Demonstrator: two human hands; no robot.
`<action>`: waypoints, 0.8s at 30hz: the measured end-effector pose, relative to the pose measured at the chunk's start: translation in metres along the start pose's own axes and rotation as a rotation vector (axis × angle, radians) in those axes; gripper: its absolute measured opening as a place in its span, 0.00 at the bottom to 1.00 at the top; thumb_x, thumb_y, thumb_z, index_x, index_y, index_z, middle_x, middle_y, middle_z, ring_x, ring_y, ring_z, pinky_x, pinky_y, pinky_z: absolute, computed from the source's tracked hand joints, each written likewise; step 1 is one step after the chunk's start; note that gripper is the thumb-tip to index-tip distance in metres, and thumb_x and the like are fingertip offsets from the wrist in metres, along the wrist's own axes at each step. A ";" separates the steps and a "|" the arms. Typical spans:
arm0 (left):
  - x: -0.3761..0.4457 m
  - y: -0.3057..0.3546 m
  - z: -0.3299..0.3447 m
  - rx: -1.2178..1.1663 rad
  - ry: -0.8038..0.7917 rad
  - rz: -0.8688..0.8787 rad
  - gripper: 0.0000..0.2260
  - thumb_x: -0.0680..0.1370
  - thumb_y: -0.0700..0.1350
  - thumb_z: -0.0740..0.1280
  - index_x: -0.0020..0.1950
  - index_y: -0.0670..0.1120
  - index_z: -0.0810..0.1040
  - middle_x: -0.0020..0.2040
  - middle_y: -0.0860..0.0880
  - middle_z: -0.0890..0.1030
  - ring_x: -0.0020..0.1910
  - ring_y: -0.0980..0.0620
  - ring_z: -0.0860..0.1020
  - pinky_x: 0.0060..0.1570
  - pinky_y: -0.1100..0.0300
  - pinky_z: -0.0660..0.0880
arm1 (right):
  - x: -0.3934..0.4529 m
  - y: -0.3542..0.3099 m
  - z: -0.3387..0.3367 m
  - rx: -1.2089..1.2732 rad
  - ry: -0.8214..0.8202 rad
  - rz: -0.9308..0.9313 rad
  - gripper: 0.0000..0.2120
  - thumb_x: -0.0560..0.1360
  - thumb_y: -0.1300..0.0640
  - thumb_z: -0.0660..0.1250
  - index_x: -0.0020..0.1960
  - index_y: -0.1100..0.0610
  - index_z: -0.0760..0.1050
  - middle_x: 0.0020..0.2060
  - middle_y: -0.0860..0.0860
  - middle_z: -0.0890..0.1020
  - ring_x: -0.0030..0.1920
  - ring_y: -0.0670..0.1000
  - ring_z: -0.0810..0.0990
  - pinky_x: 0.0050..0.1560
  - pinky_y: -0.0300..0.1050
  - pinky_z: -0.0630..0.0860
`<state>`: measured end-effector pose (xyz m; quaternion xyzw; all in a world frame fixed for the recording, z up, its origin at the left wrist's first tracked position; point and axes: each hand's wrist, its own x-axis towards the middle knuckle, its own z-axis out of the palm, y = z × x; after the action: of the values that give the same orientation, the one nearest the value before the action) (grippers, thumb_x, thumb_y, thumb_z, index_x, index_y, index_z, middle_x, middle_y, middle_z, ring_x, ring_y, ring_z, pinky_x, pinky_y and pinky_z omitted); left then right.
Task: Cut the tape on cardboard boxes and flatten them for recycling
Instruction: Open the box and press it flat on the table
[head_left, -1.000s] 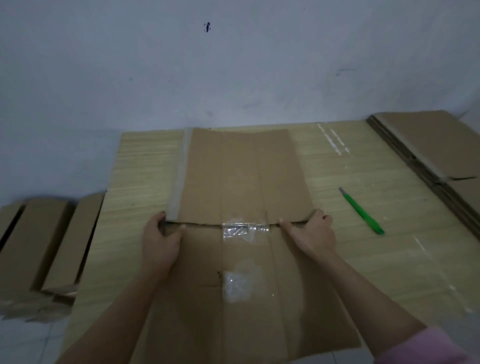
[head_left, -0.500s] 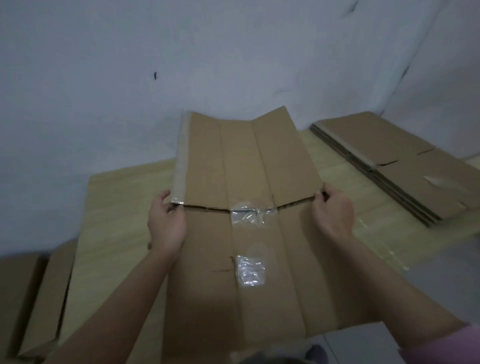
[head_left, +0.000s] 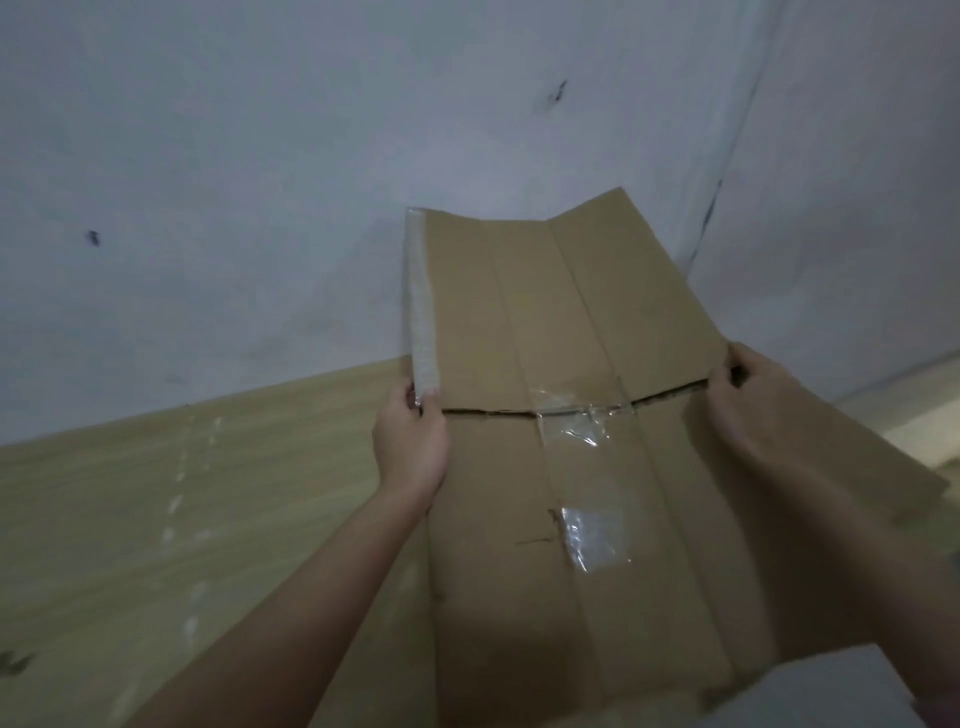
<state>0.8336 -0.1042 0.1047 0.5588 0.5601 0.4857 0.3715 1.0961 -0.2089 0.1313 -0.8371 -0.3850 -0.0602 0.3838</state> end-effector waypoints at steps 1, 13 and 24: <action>-0.004 0.004 0.026 0.015 0.011 0.001 0.10 0.80 0.42 0.60 0.57 0.42 0.77 0.46 0.48 0.79 0.49 0.45 0.77 0.43 0.59 0.67 | 0.022 0.019 -0.003 -0.003 -0.009 0.000 0.10 0.76 0.57 0.56 0.48 0.59 0.74 0.38 0.58 0.75 0.42 0.60 0.74 0.39 0.45 0.63; -0.040 0.023 0.269 0.146 -0.122 -0.056 0.10 0.79 0.39 0.63 0.60 0.39 0.75 0.49 0.47 0.79 0.44 0.52 0.75 0.40 0.67 0.66 | 0.210 0.230 0.015 -0.236 -0.233 -0.102 0.05 0.76 0.61 0.59 0.48 0.62 0.70 0.45 0.65 0.77 0.45 0.63 0.75 0.43 0.49 0.66; -0.042 -0.017 0.293 0.454 -0.125 -0.238 0.08 0.75 0.40 0.67 0.49 0.37 0.82 0.45 0.40 0.83 0.46 0.42 0.80 0.44 0.56 0.72 | 0.158 0.244 0.076 -0.427 -0.779 -0.316 0.31 0.79 0.37 0.46 0.77 0.49 0.46 0.77 0.54 0.43 0.76 0.53 0.41 0.71 0.65 0.39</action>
<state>1.1144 -0.1063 0.0090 0.5870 0.6927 0.2650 0.3248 1.3597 -0.1615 -0.0044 -0.7887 -0.6022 0.1228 0.0160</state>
